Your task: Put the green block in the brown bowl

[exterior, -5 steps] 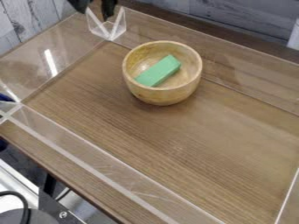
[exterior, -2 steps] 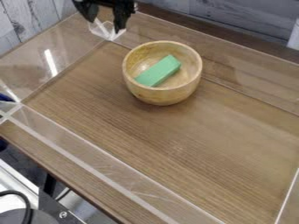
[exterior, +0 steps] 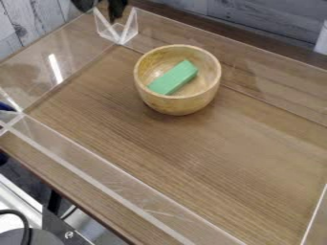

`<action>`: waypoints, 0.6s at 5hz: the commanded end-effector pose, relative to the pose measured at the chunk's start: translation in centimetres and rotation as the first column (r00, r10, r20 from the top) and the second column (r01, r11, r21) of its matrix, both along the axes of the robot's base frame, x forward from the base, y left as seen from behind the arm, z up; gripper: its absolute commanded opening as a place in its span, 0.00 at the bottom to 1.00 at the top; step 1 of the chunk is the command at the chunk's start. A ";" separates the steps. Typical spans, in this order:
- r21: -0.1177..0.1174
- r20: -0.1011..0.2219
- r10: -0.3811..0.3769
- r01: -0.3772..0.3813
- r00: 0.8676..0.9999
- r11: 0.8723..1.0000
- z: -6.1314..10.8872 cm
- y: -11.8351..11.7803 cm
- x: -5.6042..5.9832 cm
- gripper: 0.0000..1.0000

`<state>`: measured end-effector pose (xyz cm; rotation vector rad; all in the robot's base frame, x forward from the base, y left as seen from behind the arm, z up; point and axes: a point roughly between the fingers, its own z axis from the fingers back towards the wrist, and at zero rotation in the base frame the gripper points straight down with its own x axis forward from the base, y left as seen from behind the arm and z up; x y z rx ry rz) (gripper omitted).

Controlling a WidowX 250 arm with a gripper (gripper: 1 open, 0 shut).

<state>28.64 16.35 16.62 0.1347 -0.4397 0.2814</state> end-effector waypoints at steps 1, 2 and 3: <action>0.031 0.018 -0.019 0.018 1.000 0.999 1.8 -0.4 1.8 1.00; 0.031 -0.017 -0.028 0.028 0.999 0.999 1.3 -1.1 3.0 0.00; 0.033 -0.012 -0.042 0.043 0.999 0.999 0.4 -1.0 3.6 0.00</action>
